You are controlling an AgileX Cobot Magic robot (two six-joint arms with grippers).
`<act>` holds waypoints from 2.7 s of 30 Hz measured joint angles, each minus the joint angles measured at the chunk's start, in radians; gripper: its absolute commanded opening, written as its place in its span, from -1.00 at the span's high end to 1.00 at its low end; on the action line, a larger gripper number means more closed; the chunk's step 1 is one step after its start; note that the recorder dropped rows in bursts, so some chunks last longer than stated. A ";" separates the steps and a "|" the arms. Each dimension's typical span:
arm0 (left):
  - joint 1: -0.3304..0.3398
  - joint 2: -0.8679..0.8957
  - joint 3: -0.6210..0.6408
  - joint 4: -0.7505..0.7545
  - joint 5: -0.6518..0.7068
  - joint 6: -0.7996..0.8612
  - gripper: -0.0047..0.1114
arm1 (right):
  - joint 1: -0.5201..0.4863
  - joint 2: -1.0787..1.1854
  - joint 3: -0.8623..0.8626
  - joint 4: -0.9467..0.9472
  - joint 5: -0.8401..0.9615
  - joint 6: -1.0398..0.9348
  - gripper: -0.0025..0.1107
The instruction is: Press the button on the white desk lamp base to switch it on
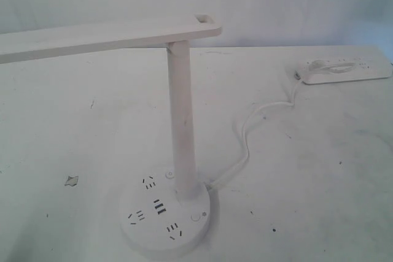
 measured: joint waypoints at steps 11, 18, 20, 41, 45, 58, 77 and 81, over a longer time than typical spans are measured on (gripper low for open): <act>0.000 0.000 0.000 0.000 0.000 0.000 0.92 | 0.000 -0.002 0.000 -0.086 -0.551 0.692 0.96; 0.000 0.000 0.000 0.000 0.000 0.000 0.92 | 0.000 0.104 -0.065 -0.563 -0.966 0.783 0.96; 0.000 0.000 0.000 0.000 0.000 0.000 0.92 | 0.000 0.173 -0.081 -0.620 -1.002 0.789 0.96; 0.000 0.000 0.000 0.000 0.000 0.000 0.92 | 0.267 0.886 -0.118 -1.164 -1.015 0.765 0.96; 0.000 0.000 0.000 0.000 0.000 0.000 0.92 | 0.390 1.028 -0.118 -1.159 -1.017 0.680 0.96; 0.000 0.000 0.000 0.000 0.000 0.000 0.92 | 0.634 1.622 -0.239 -0.700 -0.882 0.414 0.96; 0.000 0.000 0.000 0.000 0.000 0.000 0.92 | 0.694 1.857 -0.404 -0.408 -0.745 0.456 0.96; 0.000 0.000 0.000 0.000 0.000 0.000 0.92 | 0.694 1.857 -0.404 -0.400 -0.738 0.454 0.96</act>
